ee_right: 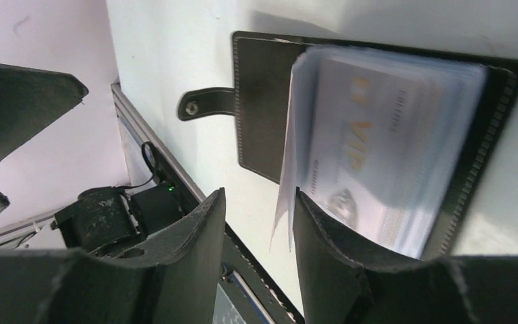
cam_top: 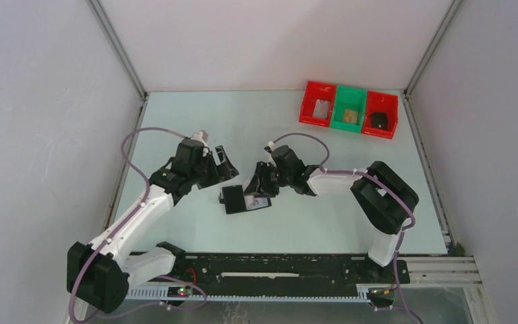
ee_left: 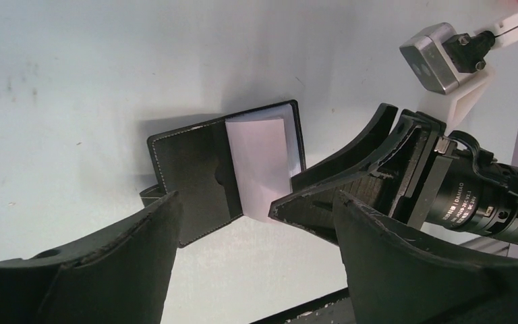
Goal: Take the credit cards out of the card holder
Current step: Open the card holder at the center of the board.
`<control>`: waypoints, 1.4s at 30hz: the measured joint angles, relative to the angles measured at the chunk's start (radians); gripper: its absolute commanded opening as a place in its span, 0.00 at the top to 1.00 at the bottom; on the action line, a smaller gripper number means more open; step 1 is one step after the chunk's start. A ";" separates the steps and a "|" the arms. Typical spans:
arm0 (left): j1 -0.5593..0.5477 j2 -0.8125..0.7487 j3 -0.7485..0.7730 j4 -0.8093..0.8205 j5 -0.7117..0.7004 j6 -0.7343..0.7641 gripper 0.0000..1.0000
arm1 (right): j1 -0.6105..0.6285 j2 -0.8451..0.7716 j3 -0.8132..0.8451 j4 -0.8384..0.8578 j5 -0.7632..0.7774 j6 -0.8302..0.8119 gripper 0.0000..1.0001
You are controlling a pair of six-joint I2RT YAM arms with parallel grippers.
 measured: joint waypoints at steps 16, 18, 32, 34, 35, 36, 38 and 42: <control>0.057 -0.160 0.001 -0.054 -0.063 -0.022 0.10 | 0.105 0.233 0.297 -0.021 -0.024 0.003 0.51; 0.058 -0.167 0.001 -0.054 -0.063 -0.029 0.09 | 0.112 0.271 0.327 -0.033 -0.024 0.003 0.50; 0.058 -0.178 -0.042 0.119 0.026 -0.106 0.19 | 0.024 0.066 0.250 -0.195 -0.023 -0.071 0.50; 0.052 -0.179 -0.062 0.154 0.044 -0.107 0.19 | -0.008 -0.013 0.193 -0.180 -0.018 -0.075 0.50; 0.047 -0.174 -0.064 0.162 0.060 -0.105 0.20 | -0.024 -0.047 0.164 -0.177 -0.014 -0.077 0.51; 0.040 -0.164 -0.063 0.174 0.076 -0.103 0.20 | -0.040 -0.074 0.135 -0.173 -0.010 -0.077 0.51; 0.020 -0.128 -0.059 0.198 0.113 -0.098 0.22 | -0.073 -0.110 0.074 -0.167 0.003 -0.078 0.52; -0.057 -0.007 -0.044 0.231 0.158 -0.097 0.25 | -0.128 -0.136 -0.040 -0.163 0.019 -0.076 0.54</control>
